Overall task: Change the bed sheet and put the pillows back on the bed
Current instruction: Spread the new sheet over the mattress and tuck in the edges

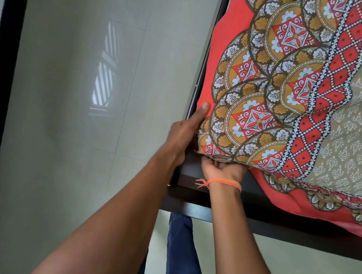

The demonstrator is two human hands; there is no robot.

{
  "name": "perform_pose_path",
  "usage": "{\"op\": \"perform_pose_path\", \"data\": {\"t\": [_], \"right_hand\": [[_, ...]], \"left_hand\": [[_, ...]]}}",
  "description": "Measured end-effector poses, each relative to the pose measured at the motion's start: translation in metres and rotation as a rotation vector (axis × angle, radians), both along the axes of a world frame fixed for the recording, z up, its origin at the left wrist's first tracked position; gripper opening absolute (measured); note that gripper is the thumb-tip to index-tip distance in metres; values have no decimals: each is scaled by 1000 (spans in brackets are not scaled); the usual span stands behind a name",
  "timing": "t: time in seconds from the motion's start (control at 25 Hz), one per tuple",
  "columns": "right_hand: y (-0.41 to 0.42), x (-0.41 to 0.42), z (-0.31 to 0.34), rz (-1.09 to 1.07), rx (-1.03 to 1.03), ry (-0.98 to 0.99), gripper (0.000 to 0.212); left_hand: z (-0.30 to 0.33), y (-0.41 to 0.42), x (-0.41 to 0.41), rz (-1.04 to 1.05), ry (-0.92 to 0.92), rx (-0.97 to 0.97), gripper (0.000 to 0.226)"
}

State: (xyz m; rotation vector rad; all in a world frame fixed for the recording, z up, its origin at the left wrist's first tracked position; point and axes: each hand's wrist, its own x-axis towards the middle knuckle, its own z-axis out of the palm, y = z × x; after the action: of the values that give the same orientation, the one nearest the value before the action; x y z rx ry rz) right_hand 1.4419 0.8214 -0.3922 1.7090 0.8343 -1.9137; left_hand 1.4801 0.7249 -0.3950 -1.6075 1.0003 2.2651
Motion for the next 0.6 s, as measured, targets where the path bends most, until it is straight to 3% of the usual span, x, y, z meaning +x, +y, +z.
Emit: {"op": "perform_pose_path", "data": {"t": [0.04,0.08,0.16,0.2,0.28,0.4,0.44,0.52,0.6], "right_hand": [[-6,-3,3,37,10,-89,48],[-8,-3,5,210,123,-134,46],[-10,5,8,814,410,-120,42],[-8,10,6,859,404,-153,39],[1,21,7,827,367,-108,31],[3,13,8,687,317,-25,43],[2,10,6,594,207,-9,46],[9,2,5,374,-13,-40,48],[41,-3,9,331,-36,-91,52]], "left_hand": [[-8,-5,-1,-62,-92,-122,62],[-13,-8,-5,-162,-209,-289,56],[-18,-11,-15,-311,-387,-543,47],[-17,-10,-20,-311,-422,-585,44],[-14,-8,-20,-250,-438,-691,37],[-9,-10,-17,-301,-451,-713,34],[-12,-11,-15,-267,-454,-639,36],[-16,-12,-1,-1,-445,-381,36],[-9,-1,22,120,-472,-226,33]]}}
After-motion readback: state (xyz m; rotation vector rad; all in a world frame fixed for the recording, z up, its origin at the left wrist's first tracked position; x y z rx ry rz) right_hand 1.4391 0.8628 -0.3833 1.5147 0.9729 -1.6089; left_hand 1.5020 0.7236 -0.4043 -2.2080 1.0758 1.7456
